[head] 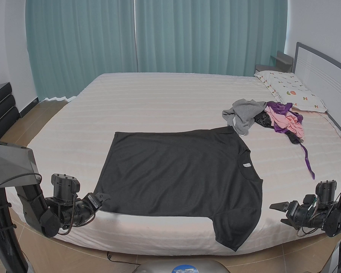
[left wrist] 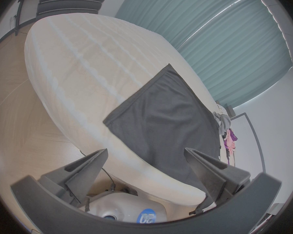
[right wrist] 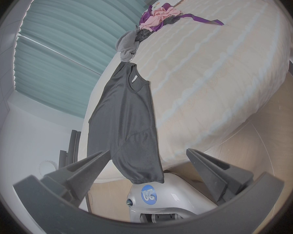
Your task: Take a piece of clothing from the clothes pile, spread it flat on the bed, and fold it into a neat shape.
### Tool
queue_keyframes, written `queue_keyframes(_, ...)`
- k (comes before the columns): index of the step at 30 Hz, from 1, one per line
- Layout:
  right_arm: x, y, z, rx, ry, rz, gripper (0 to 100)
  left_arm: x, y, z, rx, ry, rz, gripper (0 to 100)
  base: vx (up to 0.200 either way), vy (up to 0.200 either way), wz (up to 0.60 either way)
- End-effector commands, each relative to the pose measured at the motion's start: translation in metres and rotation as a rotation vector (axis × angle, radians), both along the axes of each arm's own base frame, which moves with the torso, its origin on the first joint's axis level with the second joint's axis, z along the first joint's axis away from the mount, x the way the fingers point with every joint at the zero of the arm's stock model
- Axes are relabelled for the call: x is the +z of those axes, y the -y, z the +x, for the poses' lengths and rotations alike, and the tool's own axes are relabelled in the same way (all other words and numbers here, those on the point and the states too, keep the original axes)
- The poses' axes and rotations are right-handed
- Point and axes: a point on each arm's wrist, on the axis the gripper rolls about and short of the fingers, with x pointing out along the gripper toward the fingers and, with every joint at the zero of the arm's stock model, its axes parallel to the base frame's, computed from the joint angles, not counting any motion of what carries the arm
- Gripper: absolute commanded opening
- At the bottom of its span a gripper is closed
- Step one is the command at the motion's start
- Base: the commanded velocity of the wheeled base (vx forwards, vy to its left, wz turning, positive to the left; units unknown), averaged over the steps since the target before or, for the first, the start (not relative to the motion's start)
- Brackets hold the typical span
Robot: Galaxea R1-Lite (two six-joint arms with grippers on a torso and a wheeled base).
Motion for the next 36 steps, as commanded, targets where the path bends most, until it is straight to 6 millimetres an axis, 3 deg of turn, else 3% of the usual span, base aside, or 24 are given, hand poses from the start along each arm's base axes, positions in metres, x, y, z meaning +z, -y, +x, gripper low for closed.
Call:
queue_keyframes(1,-0.004,-0.002,-0.004,0.006,-0.029,0.002,100,-0.019,-0.01,0.008,0.027,-0.046,0.023,100,0.0,0.0,0.0)
queue_keyframes(12,-0.005,-0.004,-0.004,0.02,-0.032,0.002,100,-0.018,-0.034,0.022,-0.082,-0.002,-0.002,100,0.0,0.0,0.0)
queue_keyframes(17,-0.005,-0.004,-0.004,0.021,-0.031,0.003,100,-0.028,-0.034,0.034,-0.132,-0.006,0.051,100,0.0,0.0,0.0)
queue_keyframes(29,-0.004,-0.004,-0.002,0.02,-0.01,0.002,100,-0.027,-0.031,0.062,-0.154,-0.026,0.079,100,0.0,0.0,0.0)
queue_keyframes(36,-0.008,-0.004,-0.001,0.02,-0.023,0.001,100,-0.027,-0.031,0.062,-0.154,-0.032,0.079,100,0.0,0.0,0.0)
